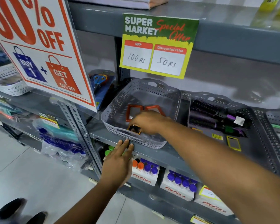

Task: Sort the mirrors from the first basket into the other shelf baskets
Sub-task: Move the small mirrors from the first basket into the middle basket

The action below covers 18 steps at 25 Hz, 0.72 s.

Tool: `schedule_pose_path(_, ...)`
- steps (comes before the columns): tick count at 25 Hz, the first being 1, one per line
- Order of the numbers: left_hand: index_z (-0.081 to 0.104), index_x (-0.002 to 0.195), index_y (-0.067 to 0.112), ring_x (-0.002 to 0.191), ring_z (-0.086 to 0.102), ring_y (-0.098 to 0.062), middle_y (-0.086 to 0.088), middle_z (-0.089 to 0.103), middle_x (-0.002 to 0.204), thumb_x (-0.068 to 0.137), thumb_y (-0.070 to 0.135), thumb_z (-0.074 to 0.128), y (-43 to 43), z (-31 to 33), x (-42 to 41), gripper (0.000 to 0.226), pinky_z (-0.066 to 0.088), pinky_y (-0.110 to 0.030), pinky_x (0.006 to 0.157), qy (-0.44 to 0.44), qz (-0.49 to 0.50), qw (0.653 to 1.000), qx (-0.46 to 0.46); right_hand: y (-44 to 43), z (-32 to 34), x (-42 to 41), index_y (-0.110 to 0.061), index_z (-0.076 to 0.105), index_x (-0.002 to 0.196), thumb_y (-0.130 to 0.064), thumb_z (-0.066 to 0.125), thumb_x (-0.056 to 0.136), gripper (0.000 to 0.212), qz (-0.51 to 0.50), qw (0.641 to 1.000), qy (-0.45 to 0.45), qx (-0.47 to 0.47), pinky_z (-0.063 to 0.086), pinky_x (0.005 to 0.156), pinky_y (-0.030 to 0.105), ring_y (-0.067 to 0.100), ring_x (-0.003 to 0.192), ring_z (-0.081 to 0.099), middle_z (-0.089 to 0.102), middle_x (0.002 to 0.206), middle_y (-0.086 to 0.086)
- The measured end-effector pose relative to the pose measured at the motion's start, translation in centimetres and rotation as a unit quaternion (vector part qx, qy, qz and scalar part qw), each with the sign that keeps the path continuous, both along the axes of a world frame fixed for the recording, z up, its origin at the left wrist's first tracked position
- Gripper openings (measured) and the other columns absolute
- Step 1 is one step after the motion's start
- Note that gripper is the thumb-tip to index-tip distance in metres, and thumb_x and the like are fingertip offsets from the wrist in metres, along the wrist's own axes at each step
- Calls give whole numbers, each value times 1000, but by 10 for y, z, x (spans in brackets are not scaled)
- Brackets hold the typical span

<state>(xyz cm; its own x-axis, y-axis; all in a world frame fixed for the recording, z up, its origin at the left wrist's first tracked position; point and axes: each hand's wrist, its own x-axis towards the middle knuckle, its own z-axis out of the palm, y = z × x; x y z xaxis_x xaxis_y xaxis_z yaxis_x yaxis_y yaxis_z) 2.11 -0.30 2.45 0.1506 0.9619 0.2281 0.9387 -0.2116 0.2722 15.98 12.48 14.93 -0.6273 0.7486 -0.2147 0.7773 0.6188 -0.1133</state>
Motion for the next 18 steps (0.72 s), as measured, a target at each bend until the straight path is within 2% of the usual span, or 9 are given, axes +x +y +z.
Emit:
schedule_pose_path(2,60,127,15,127,50,-30,-9,57,135,84,33,43,2,-3,-1,50,48,-46,94,-4,8,1000,-4,6,-7,-8,-14,63,121,-40,39,90,47,70,996,-31,44,40,96,36,32,120,52,61,130,13)
schedule_pose_path(4,60,128,16,128,48,-29,-7,56,136,84,34,45,2,-5,-2,49,46,-45,96,-1,7,1000,-3,12,-14,-16,-17,61,121,-44,33,89,50,126,986,-88,67,40,93,33,32,118,52,58,130,14)
schedule_pose_path(6,60,127,16,127,49,-30,-7,56,136,83,30,53,2,-5,-2,47,48,-46,94,0,2,1000,1,14,-15,-21,-16,61,119,-33,38,95,37,123,979,-144,74,46,93,38,34,115,52,56,129,15)
schedule_pose_path(8,60,127,16,128,49,-30,-7,56,136,81,28,58,2,-4,-4,48,48,-46,93,1,-1,1000,1,16,-18,-23,-13,62,116,-25,44,94,31,117,974,-169,92,49,88,39,37,110,54,58,126,17)
schedule_pose_path(11,59,129,18,130,47,-28,-6,54,138,84,31,52,2,-6,-5,48,47,-47,95,5,6,1000,-1,17,-19,-22,-7,66,110,-11,55,85,28,137,965,-182,128,47,78,35,37,105,59,64,116,18)
schedule_pose_path(15,59,128,17,128,48,-30,-8,55,137,87,36,38,0,-3,-3,50,41,-54,99,26,8,1000,6,18,-1,5,-15,65,109,-10,65,77,33,85,981,-73,159,49,85,37,33,110,58,65,116,10)
schedule_pose_path(18,60,127,13,125,50,-33,-11,56,135,88,33,35,-1,-3,-2,50,43,-56,96,29,9,999,25,3,27,49,-21,61,115,-17,71,76,41,-5,986,37,160,50,86,37,28,111,57,62,119,5)
